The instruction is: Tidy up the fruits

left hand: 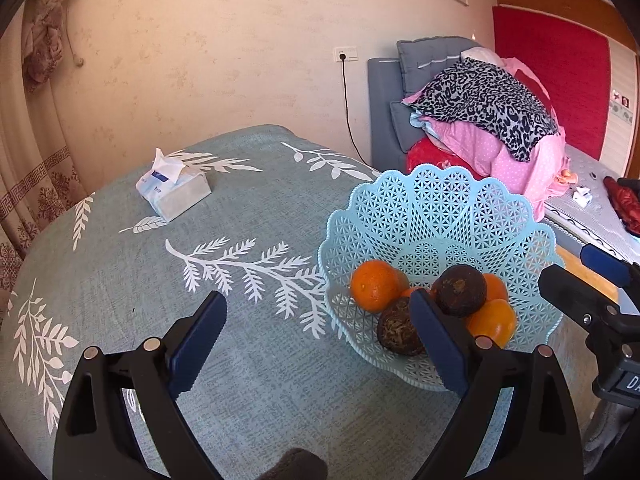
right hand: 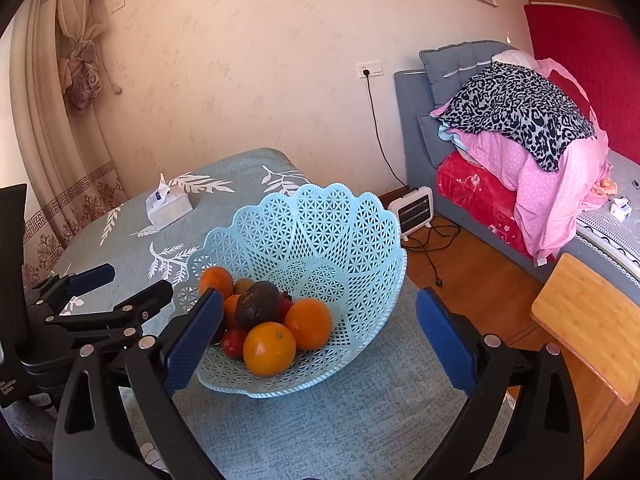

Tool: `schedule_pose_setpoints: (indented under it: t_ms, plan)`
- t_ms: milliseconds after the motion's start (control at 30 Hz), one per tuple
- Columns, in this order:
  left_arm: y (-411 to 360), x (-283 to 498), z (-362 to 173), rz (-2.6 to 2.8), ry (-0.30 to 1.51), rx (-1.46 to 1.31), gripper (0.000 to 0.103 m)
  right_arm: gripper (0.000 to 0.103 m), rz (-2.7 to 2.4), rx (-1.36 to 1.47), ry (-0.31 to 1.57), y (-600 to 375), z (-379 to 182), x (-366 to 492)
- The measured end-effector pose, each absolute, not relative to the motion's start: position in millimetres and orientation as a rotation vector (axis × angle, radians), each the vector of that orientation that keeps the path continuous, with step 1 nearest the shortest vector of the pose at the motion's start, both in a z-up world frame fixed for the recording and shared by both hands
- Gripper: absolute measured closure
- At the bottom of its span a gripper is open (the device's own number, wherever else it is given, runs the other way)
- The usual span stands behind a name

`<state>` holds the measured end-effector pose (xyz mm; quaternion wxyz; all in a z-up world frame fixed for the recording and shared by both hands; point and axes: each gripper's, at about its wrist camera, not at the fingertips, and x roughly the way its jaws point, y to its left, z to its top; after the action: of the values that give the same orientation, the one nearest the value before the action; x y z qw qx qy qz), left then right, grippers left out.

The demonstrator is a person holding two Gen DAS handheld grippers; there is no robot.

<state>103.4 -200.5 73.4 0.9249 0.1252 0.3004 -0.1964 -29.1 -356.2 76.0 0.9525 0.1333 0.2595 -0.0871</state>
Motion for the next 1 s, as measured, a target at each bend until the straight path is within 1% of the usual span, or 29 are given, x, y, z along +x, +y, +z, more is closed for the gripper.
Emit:
schedule_pose_setpoints:
  t_ms: [33,367,1000]
  plan:
    - [-199,102,74,-0.397,0.610,0.259,0.008,0.005,-0.176,0.266,0.526,-355,76,-30]
    - [-190,88,75,-0.362,0.600,0.277,0.005,0.004,-0.145,0.196,0.555,-333,72,-30]
    - [-183,69,72,-0.278,0.580,0.349,0.005,0.004,-0.120,0.095,0.624,-309,61,-29]
